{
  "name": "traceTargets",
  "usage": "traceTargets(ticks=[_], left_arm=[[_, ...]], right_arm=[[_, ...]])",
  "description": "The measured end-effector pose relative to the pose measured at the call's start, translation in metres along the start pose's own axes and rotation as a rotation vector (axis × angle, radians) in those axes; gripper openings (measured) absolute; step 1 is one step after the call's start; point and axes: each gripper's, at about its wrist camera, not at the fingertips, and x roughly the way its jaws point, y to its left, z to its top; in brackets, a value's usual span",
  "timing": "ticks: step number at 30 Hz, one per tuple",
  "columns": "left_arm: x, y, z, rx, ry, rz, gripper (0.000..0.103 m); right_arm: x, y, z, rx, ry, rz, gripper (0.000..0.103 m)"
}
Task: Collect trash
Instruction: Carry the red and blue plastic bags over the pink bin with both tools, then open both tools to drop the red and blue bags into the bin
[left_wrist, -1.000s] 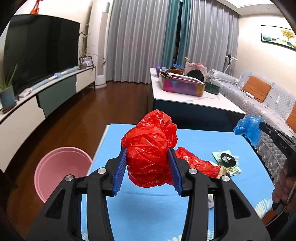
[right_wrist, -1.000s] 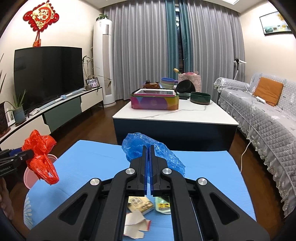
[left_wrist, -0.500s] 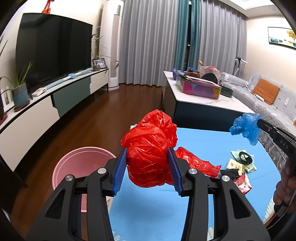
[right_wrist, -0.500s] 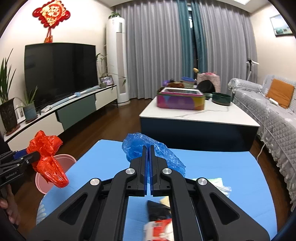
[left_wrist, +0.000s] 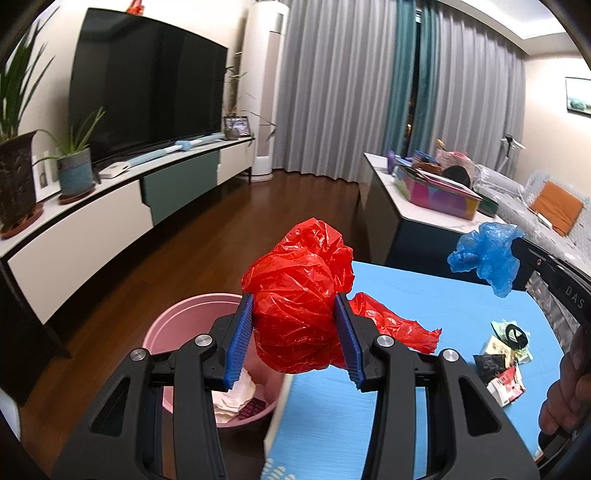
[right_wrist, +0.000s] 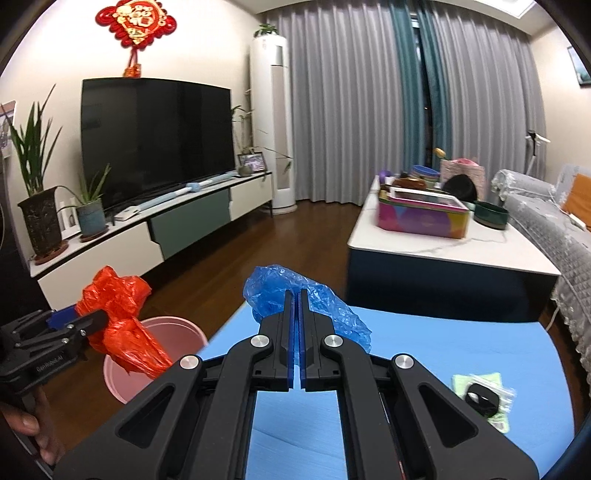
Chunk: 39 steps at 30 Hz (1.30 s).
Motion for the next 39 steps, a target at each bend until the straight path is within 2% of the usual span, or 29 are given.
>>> traceTargets(ticks=[11,13,17,22,36,38,39], left_arm=[[-0.003,0.040,0.010,-0.058,-0.031,0.102,0.043],[-0.002,0.051,0.013,-0.072,-0.028,0.141,0.043],[0.004,0.070,0.017,-0.087,-0.006,0.216,0.043],[0.014,0.092,0.020,-0.115,0.038,0.262,0.044],[0.037,0.114,0.015,-0.152,0.101,0.268,0.045],[0.041,0.118,0.015,-0.160,0.116,0.259,0.050],[0.043,0.118,0.015,-0.163,0.126,0.257,0.051]], right_arm=[[0.024,0.057,0.013,-0.026,-0.001,0.095,0.002],[0.031,0.067,0.014,-0.029,0.006,0.112,0.002],[0.047,0.088,0.015,-0.032,0.024,0.142,0.002],[0.066,0.113,0.016,-0.054,0.040,0.177,0.002],[0.109,0.161,0.013,-0.114,0.079,0.249,0.002],[0.115,0.164,0.011,-0.120,0.098,0.261,0.005],[0.120,0.166,0.010,-0.124,0.122,0.273,0.011]])
